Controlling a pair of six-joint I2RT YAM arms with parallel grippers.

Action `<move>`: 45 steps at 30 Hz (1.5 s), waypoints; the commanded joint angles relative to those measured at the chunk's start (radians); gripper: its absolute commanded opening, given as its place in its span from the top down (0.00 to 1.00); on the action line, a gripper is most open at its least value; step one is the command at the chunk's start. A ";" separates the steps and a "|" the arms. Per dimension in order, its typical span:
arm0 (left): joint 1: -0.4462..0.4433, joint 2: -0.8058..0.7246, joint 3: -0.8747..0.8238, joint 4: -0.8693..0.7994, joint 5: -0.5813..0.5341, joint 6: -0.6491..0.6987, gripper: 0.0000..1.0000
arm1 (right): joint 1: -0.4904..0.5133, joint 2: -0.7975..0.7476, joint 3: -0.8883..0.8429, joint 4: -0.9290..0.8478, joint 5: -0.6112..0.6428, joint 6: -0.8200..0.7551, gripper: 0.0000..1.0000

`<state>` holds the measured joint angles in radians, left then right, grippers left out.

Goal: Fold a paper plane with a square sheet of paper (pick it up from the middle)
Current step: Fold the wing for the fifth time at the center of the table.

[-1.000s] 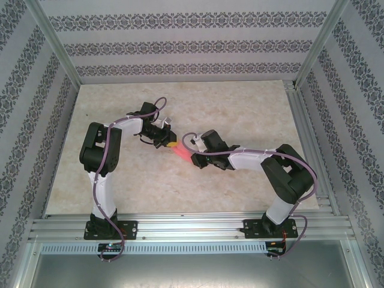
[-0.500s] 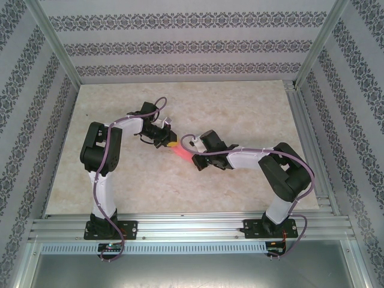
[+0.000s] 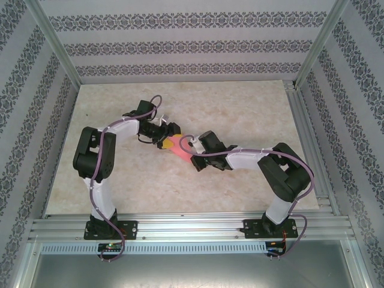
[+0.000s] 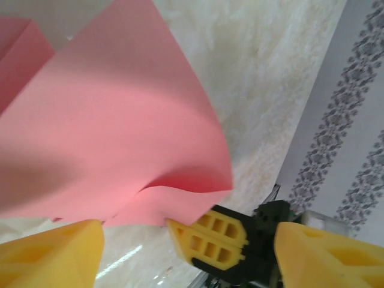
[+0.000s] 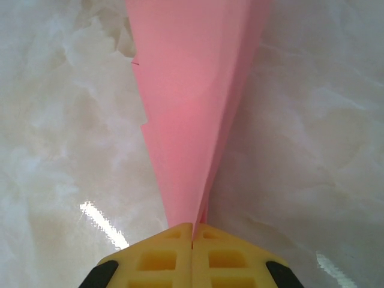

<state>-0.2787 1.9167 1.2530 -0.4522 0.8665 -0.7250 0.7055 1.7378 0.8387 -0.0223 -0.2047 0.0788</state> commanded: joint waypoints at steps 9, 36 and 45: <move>-0.077 -0.073 -0.104 0.255 -0.116 -0.365 0.11 | 0.049 0.005 -0.015 0.057 0.102 -0.053 1.00; -0.151 0.036 0.000 0.061 -0.177 -0.313 0.60 | 0.082 -0.009 -0.038 0.085 0.182 -0.101 1.00; -0.150 0.027 0.017 0.011 -0.182 -0.277 0.72 | 0.083 -0.007 -0.039 0.086 0.186 -0.099 1.00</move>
<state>-0.4213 1.9404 1.2396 -0.3954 0.6968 -1.0367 0.7727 1.7386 0.8093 0.0456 -0.0414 -0.0025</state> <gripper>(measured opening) 0.287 0.042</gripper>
